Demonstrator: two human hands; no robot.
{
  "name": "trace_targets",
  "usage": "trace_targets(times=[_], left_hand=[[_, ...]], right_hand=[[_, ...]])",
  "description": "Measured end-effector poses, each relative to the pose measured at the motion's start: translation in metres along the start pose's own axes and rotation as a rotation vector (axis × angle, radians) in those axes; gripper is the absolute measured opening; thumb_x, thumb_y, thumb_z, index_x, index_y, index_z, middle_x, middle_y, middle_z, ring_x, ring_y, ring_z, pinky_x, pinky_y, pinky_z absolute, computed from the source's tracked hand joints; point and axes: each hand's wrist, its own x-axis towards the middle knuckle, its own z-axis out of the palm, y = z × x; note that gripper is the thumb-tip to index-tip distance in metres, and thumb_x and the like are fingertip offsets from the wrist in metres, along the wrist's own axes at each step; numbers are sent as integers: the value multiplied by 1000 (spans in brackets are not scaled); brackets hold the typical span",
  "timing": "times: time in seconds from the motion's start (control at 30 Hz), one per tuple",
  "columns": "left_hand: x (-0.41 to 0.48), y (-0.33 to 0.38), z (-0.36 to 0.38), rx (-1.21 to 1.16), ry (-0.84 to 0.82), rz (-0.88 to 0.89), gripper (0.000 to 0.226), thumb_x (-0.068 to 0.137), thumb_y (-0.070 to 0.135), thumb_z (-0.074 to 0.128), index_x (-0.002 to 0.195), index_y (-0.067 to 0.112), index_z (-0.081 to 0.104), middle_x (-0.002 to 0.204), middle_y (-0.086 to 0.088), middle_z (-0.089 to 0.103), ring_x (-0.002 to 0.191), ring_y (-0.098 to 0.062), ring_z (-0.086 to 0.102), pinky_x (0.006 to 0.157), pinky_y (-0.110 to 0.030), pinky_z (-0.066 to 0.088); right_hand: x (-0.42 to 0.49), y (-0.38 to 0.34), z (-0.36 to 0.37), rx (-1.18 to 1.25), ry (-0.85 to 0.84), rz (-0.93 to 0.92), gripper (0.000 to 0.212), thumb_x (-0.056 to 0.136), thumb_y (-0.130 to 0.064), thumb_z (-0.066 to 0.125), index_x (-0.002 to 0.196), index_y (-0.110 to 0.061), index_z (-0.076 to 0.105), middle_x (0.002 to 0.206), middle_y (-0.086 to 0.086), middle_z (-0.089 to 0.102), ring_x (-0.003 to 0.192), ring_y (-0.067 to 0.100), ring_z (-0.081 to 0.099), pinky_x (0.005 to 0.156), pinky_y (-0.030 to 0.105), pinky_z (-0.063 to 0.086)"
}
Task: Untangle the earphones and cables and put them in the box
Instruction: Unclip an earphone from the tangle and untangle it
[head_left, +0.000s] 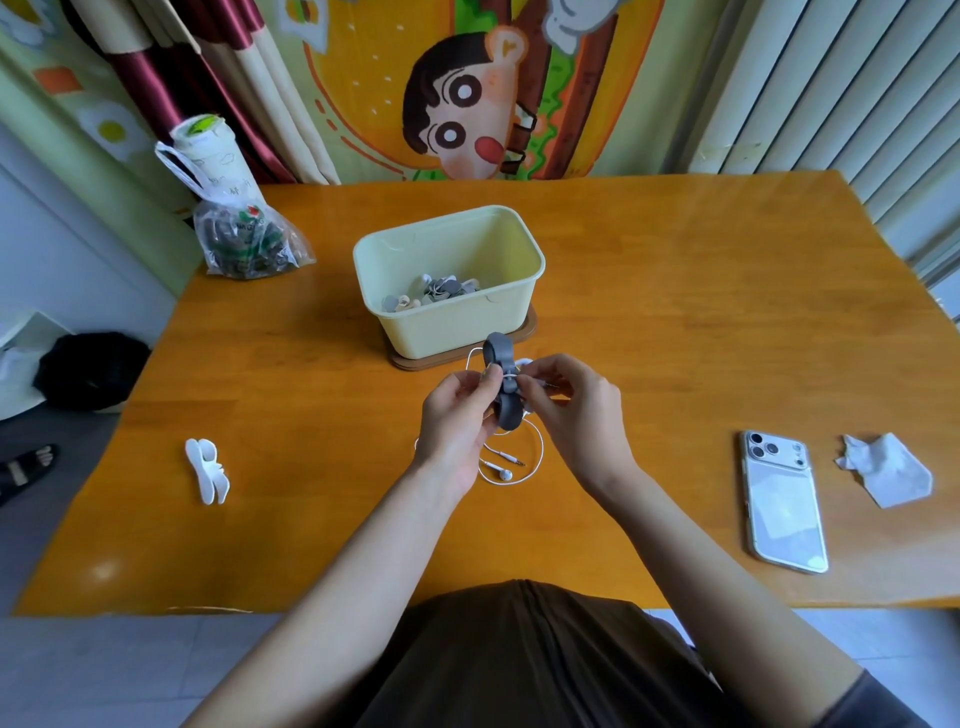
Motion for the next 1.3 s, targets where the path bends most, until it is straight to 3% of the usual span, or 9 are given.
trace_targets(times=[0.17, 0.37, 0.63, 0.73, 0.83, 1.0, 1.17, 1.23, 1.3], left_hand=[[2, -2, -1, 72, 64, 46, 9, 94, 10, 56, 92, 5, 50, 96, -16, 63, 85, -21, 66, 63, -23, 56], [4, -4, -2, 90, 94, 47, 10, 94, 8, 56, 88, 6, 48, 103, -21, 63, 85, -22, 67, 68, -29, 56], [5, -6, -7, -10, 69, -90, 7, 93, 8, 57, 89, 6, 52, 95, -15, 66, 85, -23, 66, 69, -28, 56], [6, -8, -10, 8, 49, -120, 5, 93, 9, 58, 90, 7, 54, 96, -14, 67, 86, -21, 67, 72, -27, 55], [8, -11, -12, 45, 47, -130, 5, 93, 13, 58, 93, 8, 56, 95, -11, 67, 83, -17, 66, 71, -24, 53], [13, -10, -17, 1, 37, -156, 16, 92, 13, 59, 107, 7, 56, 101, -13, 67, 89, -22, 65, 72, -30, 52], [17, -6, -16, 0, 15, -100, 32, 94, 9, 54, 127, 8, 53, 112, -17, 67, 96, -26, 66, 71, -30, 54], [18, -5, -15, 35, -3, -65, 29, 97, 9, 50, 126, 7, 55, 111, -16, 67, 94, -23, 67, 68, -26, 55], [21, -4, -12, 57, -3, -41, 25, 98, 10, 48, 121, 8, 59, 102, -12, 69, 87, -17, 68, 64, -23, 54]], right_hand=[[1, 2, 1, -23, -34, 33, 4, 84, -14, 68, 84, -13, 64, 79, -9, 65, 74, 5, 63, 63, 11, 49], [5, 4, 1, 41, -81, 119, 6, 81, -11, 68, 79, -15, 64, 73, -6, 67, 67, 10, 65, 61, 21, 53], [9, 4, -5, 492, -284, 526, 6, 85, -10, 66, 84, -7, 61, 81, 12, 67, 70, 16, 63, 69, 26, 57], [12, 11, -3, 232, -256, 427, 10, 85, -16, 68, 83, -7, 63, 76, 6, 67, 69, 14, 62, 68, 24, 54], [15, 17, 1, -33, -214, 303, 17, 83, -24, 71, 85, -8, 66, 67, -6, 63, 59, 2, 54, 55, 12, 42], [22, 22, 3, 10, -263, 342, 6, 86, -17, 66, 89, -12, 64, 80, 0, 65, 73, 12, 59, 68, 27, 49], [20, 19, 4, -168, -58, 128, 20, 89, 2, 53, 106, -7, 61, 105, 3, 57, 85, 8, 53, 72, 6, 41], [16, 14, 7, -179, -24, 20, 18, 91, 0, 52, 106, -7, 60, 102, 1, 55, 84, 7, 51, 72, 6, 41], [12, 11, 11, -199, -98, -18, 16, 93, -12, 55, 108, -9, 59, 102, -2, 53, 85, 7, 51, 74, 13, 44]])
